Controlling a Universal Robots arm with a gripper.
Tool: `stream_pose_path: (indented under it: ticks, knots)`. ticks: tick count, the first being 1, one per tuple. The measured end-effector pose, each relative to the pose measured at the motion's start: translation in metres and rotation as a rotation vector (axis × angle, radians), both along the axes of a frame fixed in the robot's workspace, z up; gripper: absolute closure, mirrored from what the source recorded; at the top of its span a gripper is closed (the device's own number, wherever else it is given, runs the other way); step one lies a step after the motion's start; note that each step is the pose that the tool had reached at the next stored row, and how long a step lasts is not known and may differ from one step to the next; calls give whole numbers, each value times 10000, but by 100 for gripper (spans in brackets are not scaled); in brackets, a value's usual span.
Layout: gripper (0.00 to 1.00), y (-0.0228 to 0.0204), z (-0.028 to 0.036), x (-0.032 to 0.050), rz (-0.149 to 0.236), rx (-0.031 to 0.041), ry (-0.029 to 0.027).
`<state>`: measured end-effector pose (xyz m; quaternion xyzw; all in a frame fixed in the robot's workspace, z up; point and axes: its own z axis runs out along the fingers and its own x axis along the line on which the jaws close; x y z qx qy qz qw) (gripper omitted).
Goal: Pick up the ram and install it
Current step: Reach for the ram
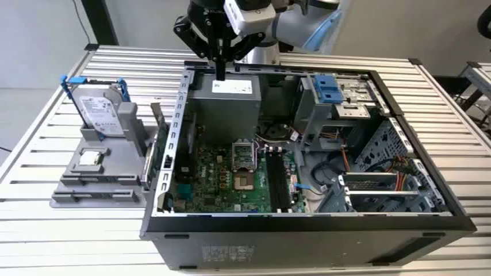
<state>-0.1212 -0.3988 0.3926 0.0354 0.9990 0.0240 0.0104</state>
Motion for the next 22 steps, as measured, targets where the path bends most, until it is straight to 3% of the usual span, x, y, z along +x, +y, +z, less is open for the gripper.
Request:
stream_pose_path:
  ticks: [14, 22]
  knots:
    - [100, 0, 0, 0, 1, 0, 0]
    - [100, 0, 0, -127, 0, 0, 1]
